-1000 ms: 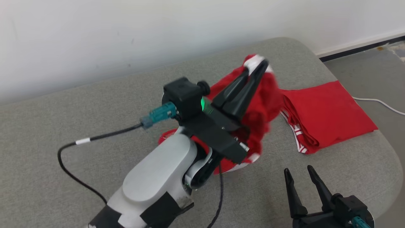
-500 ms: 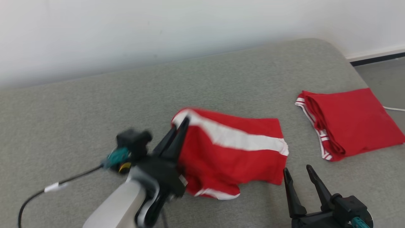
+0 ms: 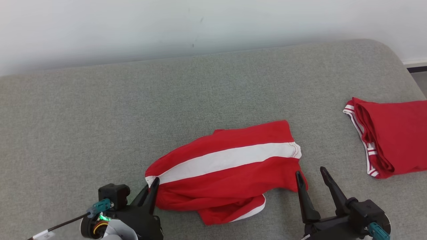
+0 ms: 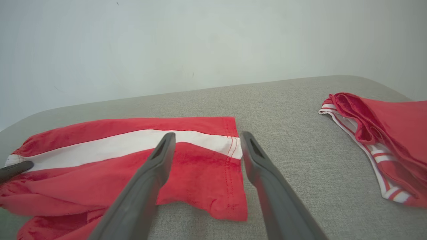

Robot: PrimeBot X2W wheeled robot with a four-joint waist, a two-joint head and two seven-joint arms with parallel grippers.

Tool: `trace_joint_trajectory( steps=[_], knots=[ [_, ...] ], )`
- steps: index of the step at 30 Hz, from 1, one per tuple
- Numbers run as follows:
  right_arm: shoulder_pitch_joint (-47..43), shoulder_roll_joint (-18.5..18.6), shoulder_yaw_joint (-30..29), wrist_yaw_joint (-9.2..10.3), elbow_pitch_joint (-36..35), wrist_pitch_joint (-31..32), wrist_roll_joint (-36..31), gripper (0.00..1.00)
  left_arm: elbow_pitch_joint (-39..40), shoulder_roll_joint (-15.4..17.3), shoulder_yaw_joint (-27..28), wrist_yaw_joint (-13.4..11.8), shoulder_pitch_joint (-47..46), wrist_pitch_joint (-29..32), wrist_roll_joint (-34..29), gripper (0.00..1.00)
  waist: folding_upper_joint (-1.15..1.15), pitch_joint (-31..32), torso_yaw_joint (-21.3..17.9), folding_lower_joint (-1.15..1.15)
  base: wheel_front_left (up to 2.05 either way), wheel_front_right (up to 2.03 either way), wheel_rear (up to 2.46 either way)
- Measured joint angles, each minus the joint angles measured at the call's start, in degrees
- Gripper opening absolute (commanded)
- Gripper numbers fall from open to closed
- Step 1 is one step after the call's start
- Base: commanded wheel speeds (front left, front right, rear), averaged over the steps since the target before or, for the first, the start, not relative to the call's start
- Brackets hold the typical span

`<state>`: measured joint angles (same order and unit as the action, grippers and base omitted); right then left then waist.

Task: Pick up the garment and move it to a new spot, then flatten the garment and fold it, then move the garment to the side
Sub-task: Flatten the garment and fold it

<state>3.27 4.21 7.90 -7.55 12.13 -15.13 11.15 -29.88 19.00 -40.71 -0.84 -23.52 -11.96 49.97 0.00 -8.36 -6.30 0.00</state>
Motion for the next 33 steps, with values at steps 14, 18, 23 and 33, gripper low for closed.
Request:
trace_joint_trajectory(
  steps=[14,18,23,33],
  knots=[
    [-1.6,0.7,-3.1,0.0,-0.5,0.0,-0.2,1.0,9.9,-1.3,16.5,-5.4,6.2,-3.1,-10.3,1.0,0.0,2.4,-0.6,0.0,0.0,0.0,0.0],
    [-2.4,1.0,-4.0,0.0,-0.9,0.0,-0.4,1.0,17.4,-4.1,23.9,-5.9,12.7,-3.1,-18.1,1.0,-0.01,3.4,-0.3,-0.01,0.0,0.0,0.0],
    [-3.5,1.6,-5.2,0.0,-1.2,0.0,-0.8,1.0,25.5,-9.5,32.7,-2.3,21.9,-3.1,-28.9,1.0,-0.01,5.4,0.8,-0.01,0.0,0.0,0.0],
    [-5.7,2.5,-5.7,0.0,-1.5,1.1,-1.2,1.0,25.0,-14.8,41.1,4.5,29.3,-3.1,-37.9,1.0,-0.01,9.1,5.0,-0.01,0.0,0.0,0.0]
  ],
)
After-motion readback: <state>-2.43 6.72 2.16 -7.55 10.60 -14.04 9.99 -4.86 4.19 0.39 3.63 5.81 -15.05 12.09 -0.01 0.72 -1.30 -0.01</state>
